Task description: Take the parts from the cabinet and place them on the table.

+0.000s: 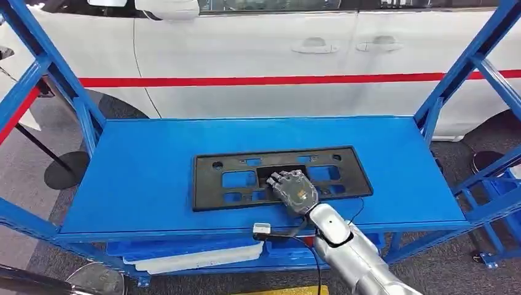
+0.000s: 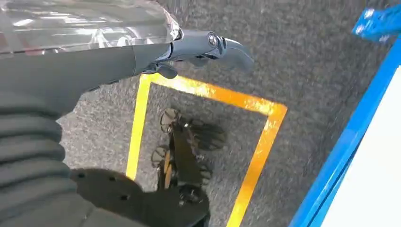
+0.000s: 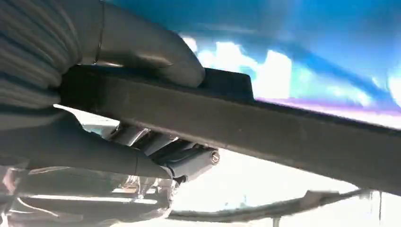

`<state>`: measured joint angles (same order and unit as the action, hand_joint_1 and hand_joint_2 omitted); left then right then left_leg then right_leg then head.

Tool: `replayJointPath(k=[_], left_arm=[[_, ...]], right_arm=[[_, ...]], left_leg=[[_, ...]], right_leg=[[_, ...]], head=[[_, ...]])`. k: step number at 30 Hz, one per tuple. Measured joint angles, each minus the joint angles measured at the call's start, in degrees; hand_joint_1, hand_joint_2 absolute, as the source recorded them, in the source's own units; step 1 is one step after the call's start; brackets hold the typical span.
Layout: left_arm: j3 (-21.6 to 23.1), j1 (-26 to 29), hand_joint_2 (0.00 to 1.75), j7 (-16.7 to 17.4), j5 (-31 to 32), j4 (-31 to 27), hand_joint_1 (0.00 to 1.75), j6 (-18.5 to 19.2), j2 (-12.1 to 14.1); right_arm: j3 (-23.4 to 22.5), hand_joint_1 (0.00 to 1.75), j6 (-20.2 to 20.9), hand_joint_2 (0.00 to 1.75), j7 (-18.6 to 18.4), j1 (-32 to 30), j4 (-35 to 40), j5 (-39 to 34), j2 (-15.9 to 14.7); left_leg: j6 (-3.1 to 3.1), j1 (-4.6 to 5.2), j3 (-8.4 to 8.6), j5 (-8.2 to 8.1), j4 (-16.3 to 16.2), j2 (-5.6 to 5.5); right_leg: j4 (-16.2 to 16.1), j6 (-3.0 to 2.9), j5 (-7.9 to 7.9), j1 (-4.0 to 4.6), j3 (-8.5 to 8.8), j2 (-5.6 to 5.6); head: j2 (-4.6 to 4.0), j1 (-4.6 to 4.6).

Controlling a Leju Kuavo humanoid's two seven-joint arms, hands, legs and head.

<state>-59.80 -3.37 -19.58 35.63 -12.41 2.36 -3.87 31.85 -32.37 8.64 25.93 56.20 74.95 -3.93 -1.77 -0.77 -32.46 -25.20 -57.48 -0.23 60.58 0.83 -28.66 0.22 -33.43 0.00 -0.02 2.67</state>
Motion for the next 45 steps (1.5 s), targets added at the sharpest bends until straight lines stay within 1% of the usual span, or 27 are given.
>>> replayJointPath(k=[2,3,4,6,8,9,11,13,14,15,18,19,21,24,25,29,31,33,34,35,36,37,39,40,41,43,45], left_arm=[[-0.20,-0.01,1.75,-0.04,0.26,0.00,0.00,0.00,0.04],[-0.20,-0.05,1.75,-0.04,0.59,0.00,0.00,0.13,0.07],[-0.22,-0.04,1.75,0.00,1.02,0.00,0.00,0.31,0.07],[-0.22,0.01,1.75,0.00,1.22,0.00,0.00,1.10,0.11],[-0.22,-0.15,1.75,-0.28,1.22,0.00,0.00,1.95,0.09],[-0.22,-0.30,1.75,-0.41,1.22,0.00,0.00,2.21,0.09],[-0.22,-0.68,1.75,-1.07,1.20,0.00,0.00,2.82,0.11],[-0.24,-0.52,1.75,-1.31,1.31,0.00,0.00,2.93,0.11],[-0.24,-0.60,1.75,-1.49,1.44,0.00,0.00,2.95,0.11],[-0.26,-0.63,1.75,-1.66,1.46,0.00,0.00,2.95,0.11],[-0.53,-0.62,1.75,-1.90,1.42,0.00,0.00,2.95,0.04],[-0.63,-0.60,1.75,-1.90,1.33,0.00,0.00,2.84,0.04],[-0.92,-0.63,1.75,-2.05,1.11,0.00,0.00,2.75,0.07],[-1.53,-0.77,1.75,-2.08,1.09,0.00,0.00,2.38,0.11],[-1.64,-0.86,1.75,-2.03,1.05,0.00,0.00,2.25,0.11],[-1.68,-0.88,1.75,-1.29,1.55,0.00,0.00,1.82,0.09],[-1.71,-1.08,1.75,-0.77,1.70,0.00,0.00,1.82,0.04],[-1.75,-1.22,1.75,-0.02,1.86,0.00,0.00,1.79,0.13],[-1.77,-1.26,1.75,0.37,2.10,0.00,0.00,1.77,0.15],[-1.81,-1.25,1.75,0.79,2.16,0.00,0.00,1.75,0.22],[-1.84,-1.25,1.75,1.16,2.25,0.00,0.00,1.75,0.24],[-1.84,-1.25,1.75,1.55,2.55,0.00,0.00,1.73,0.26],[-1.84,-1.19,1.75,2.06,2.93,0.00,0.00,1.68,0.26],[-1.84,-1.18,1.75,2.16,3.02,0.00,0.00,1.64,0.26],[-1.84,-1.24,1.75,2.34,3.26,0.00,0.00,1.55,0.26],[-1.84,-1.28,1.75,2.84,3.58,0.00,0.00,1.27,0.42],[-1.84,-1.10,1.75,3.04,3.76,0.00,0.00,1.07,0.65]], right_arm=[[-0.81,1.75,0.06,1.75,4.61,-0.60,3.54,-8.34,-0.07],[-1.16,1.75,0.44,1.75,7.59,-1.26,5.48,-13.29,-0.28],[-1.68,1.75,1.48,1.75,12.28,-1.97,7.80,-20.73,-0.61],[-2.54,1.75,6.59,1.75,22.13,-2.81,13.84,-38.84,-1.20],[-3.04,1.75,14.66,1.75,26.94,-3.20,21.93,-59.80,-1.68],[-3.22,1.75,17.02,1.75,26.98,-3.43,24.23,-65.88,-1.94],[-3.87,1.75,26.57,1.75,27.10,-5.29,33.51,-75.09,-2.12],[-4.88,1.75,35.82,1.75,27.10,-5.56,41.27,-78.48,-1.92],[-5.45,1.75,40.26,1.75,27.10,-5.78,44.07,-80.23,-1.33],[-6.72,1.75,45.50,1.75,27.10,-6.19,47.17,-82.52,-0.21],[-9.18,1.75,57.73,1.75,27.09,-7.05,52.34,-89.21,2.28],[-9.18,1.75,59.06,1.75,27.03,-7.07,53.00,-91.64,2.51],[-9.07,1.75,60.39,1.75,26.83,-7.03,53.26,-95.20,2.71],[-8.35,1.75,61.11,1.75,26.09,-6.87,53.12,-97.90,2.91],[-7.96,1.75,61.26,1.75,25.94,-6.85,52.73,-97.97,2.91],[-5.97,1.75,60.61,1.75,25.87,-7.80,50.63,-95.41,2.89],[-5.08,1.75,59.70,1.75,25.52,-8.13,50.31,-94.06,2.84],[-4.29,1.75,58.73,1.75,25.04,-8.97,50.22,-93.46,2.80],[-3.80,1.75,57.94,1.75,24.97,-9.64,50.22,-92.89,2.75],[-3.24,1.75,57.04,1.75,24.97,-10.25,50.22,-91.95,2.71],[-2.69,1.75,56.23,1.75,24.98,-10.90,50.22,-91.17,2.60],[-2.02,1.75,55.46,1.75,25.45,-11.54,50.22,-90.37,2.43],[-1.14,1.75,54.38,1.75,26.31,-12.38,50.22,-89.16,2.23],[-0.70,1.75,54.12,1.75,26.42,-12.49,50.22,-88.72,2.19],[-0.29,1.75,53.85,1.75,26.50,-13.00,50.22,-88.28,2.12],[0.37,1.75,53.33,1.75,26.70,-13.39,50.00,-87.87,1.86],[0.94,1.75,53.22,1.75,26.92,-13.81,49.58,-87.47,1.68]], left_leg=[[-0.11,0.05,-0.02,-0.05,-0.01,0.11],[-0.20,0.06,-0.02,-0.11,-0.01,0.12],[-0.21,0.06,0.06,-0.14,-0.02,0.10],[-0.04,0.06,0.44,-0.31,-0.03,0.06],[0.25,0.06,0.89,-0.49,0.00,0.08],[0.34,0.08,0.90,-0.53,0.00,0.07],[1.04,0.38,0.33,-0.57,-0.15,-0.19],[1.83,0.30,0.25,-0.53,0.05,-0.14],[2.13,0.31,0.03,-0.99,-0.38,-0.08],[2.23,0.20,-0.35,-2.17,-1.90,-0.09],[2.58,0.13,-6.52,-8.95,-15.34,-0.07],[2.65,0.12,-8.17,-9.80,-18.66,-0.06],[2.54,0.13,-7.69,-7.59,-17.24,-0.06],[1.91,0.14,-0.68,-0.25,-2.25,0.04],[1.75,0.46,-0.16,-0.78,-0.91,0.02],[0.60,0.44,-0.71,0.13,-0.35,-0.23],[0.00,0.21,-0.88,0.76,0.06,-0.09],[-0.22,0.28,-1.45,1.16,0.04,-0.06],[-0.17,0.30,-1.85,1.41,0.02,-0.06],[-0.10,0.30,-2.20,1.67,-0.03,-0.06],[0.00,0.29,-2.56,1.92,-0.06,-0.06],[0.13,0.29,-2.91,2.18,-0.11,-0.09],[0.56,0.28,-3.37,2.67,-0.22,-0.20],[0.91,0.35,-3.54,2.91,-0.29,-0.21],[1.37,0.34,-3.48,3.29,-0.07,-0.23],[2.08,0.17,-3.64,3.89,-0.05,-0.23],[2.74,-0.06,-3.99,3.80,-0.35,-0.21]], right_leg=[[9.42,0.35,-4.49,-0.24,-4.61,0.00],[13.86,0.47,-5.92,-0.35,-6.89,0.00],[15.95,0.49,-5.97,-0.47,-8.14,0.00],[11.13,0.30,-2.05,-0.58,-6.22,0.00],[0.23,-0.31,3.06,-0.45,-0.80,0.01],[-2.58,-0.58,3.33,-0.35,0.52,0.03],[-2.84,-0.72,3.16,0.03,0.06,-0.27],[-2.89,-1.32,3.39,0.03,-0.30,-0.15],[-3.45,-1.77,3.74,-0.57,-0.01,-0.18],[-3.57,-2.06,3.65,-0.41,0.22,-0.28],[-3.53,-2.74,3.35,-0.03,0.32,-0.57],[-3.51,-2.81,3.31,0.11,0.33,-0.56],[-3.45,-2.87,3.25,0.25,0.49,-0.51],[-2.94,-2.51,2.96,0.28,0.59,-0.40],[-2.46,-2.30,2.88,0.72,0.23,-0.36],[-2.48,-1.23,3.38,0.55,-0.30,-0.37],[0.26,-0.52,0.03,0.25,-1.29,-0.09],[8.91,-0.07,-5.32,-0.21,-4.54,-0.07],[13.26,0.09,-7.22,-0.39,-6.16,-0.07],[15.34,0.19,-7.57,-0.54,-6.75,-0.08],[14.60,0.26,-6.68,-0.68,-5.97,-0.08],[11.24,0.27,-4.79,-0.83,-3.81,-0.08],[0.08,0.06,-1.01,-1.03,3.18,-0.07],[-3.67,-0.06,-1.71,-0.94,5.08,0.03],[-2.82,-0.30,-0.23,-0.45,4.68,0.22],[-3.18,-0.80,-0.28,-0.17,4.40,0.29],[-3.88,-2.03,0.96,-0.60,3.84,-0.01]], head=[[0.00,0.00],[0.00,0.00],[0.00,0.00],[0.00,0.00],[0.00,0.00],[0.00,0.00],[0.00,0.00],[0.00,0.00],[0.00,0.00],[0.00,0.00],[0.00,0.00],[0.00,0.00],[0.00,0.00],[0.00,0.00],[0.00,0.00],[0.00,0.00],[0.00,0.00],[0.00,0.00],[0.00,0.00],[0.00,0.00],[0.00,0.00],[0.00,0.00],[0.00,0.00],[0.00,0.00],[0.00,0.00],[0.00,0.00],[0.00,0.00]])
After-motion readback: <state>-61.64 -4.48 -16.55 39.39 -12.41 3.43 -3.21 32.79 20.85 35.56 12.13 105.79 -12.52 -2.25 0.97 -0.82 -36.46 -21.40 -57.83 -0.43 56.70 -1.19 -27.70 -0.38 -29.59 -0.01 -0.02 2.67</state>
